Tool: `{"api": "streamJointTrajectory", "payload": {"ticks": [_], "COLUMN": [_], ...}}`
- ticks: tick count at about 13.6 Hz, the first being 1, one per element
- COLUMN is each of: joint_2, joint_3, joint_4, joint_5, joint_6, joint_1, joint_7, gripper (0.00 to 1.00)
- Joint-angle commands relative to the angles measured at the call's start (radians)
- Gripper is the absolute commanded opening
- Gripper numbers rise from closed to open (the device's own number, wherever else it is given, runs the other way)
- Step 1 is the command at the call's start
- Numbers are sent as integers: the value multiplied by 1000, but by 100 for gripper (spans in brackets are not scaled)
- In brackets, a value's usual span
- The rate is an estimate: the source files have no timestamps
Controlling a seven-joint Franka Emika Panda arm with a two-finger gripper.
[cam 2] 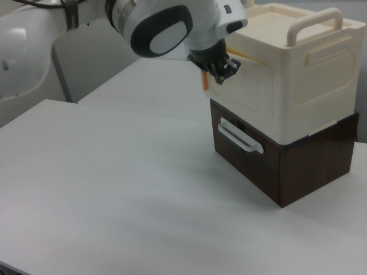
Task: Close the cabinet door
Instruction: 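Press the door flush against the cabinet front with the gripper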
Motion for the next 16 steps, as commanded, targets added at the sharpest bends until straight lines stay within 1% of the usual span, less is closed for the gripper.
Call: {"api": "streamJointTrajectory", "payload": {"ticks": [1,5,12,16], "joint_2": [45,89,97,97], "joint_3": [-9,-9,-7,-7], "joint_4": [-9,-9,-4,-9], "joint_5": [13,16,20,25], "joint_6": [176,315,332,399], "joint_1": [53,73,68,70], "joint_7": [80,83,81,83], "gripper": [1,1,1,1]}}
